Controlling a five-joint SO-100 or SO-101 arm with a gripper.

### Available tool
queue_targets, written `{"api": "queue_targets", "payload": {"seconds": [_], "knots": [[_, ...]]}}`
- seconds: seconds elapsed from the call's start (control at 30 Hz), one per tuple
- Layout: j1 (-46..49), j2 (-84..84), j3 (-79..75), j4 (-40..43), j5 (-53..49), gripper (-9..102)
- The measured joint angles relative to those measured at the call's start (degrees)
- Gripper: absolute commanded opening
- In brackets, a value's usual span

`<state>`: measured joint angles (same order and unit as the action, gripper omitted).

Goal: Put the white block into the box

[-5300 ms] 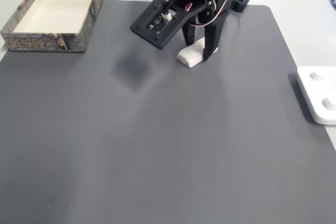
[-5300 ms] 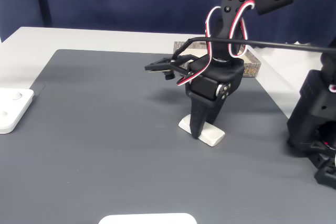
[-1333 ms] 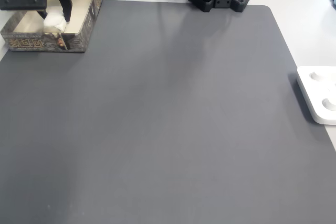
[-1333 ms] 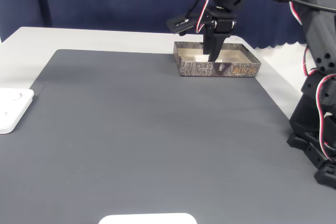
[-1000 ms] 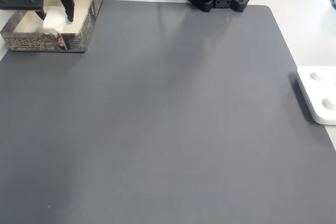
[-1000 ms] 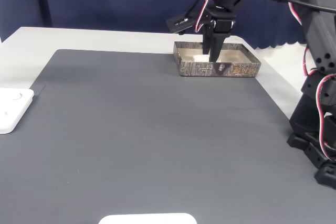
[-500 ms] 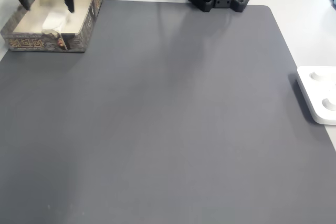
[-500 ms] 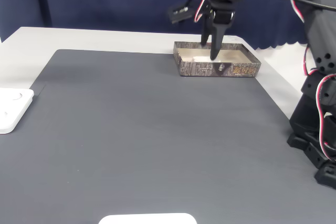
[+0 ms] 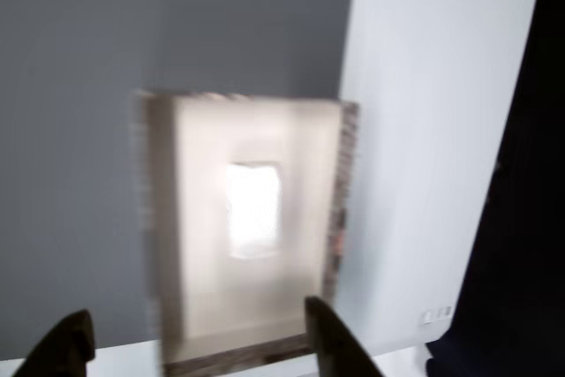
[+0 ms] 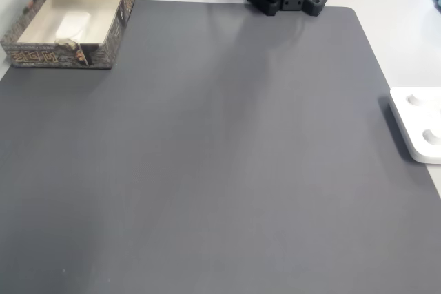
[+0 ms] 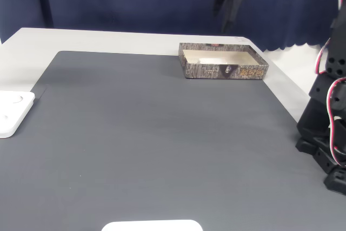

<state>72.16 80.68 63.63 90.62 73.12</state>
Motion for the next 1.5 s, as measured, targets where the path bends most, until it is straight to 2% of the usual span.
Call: {"api": "queue_targets", "payload": {"seconds": [0.2, 0.4, 0.63, 0.9, 0.97, 1.03, 1.2, 1.5], "knots": [[-5.36, 17.23, 15.91, 0.00, -6.33, 32], [-16.61, 31.55, 32.08, 0.00, -18.19, 27], [-34.80, 39.81, 46.41, 0.00, -33.13, 24], [-49.04, 46.05, 56.16, -0.53, -43.51, 19], [-51.77, 47.90, 58.54, -1.05, -45.18, 16], [-54.49, 50.01, 61.17, -1.32, -46.93, 6], [-61.08, 57.22, 69.61, -2.99, -54.84, -1], [-65.65, 78.75, 85.52, -7.38, -76.82, -2]]}}
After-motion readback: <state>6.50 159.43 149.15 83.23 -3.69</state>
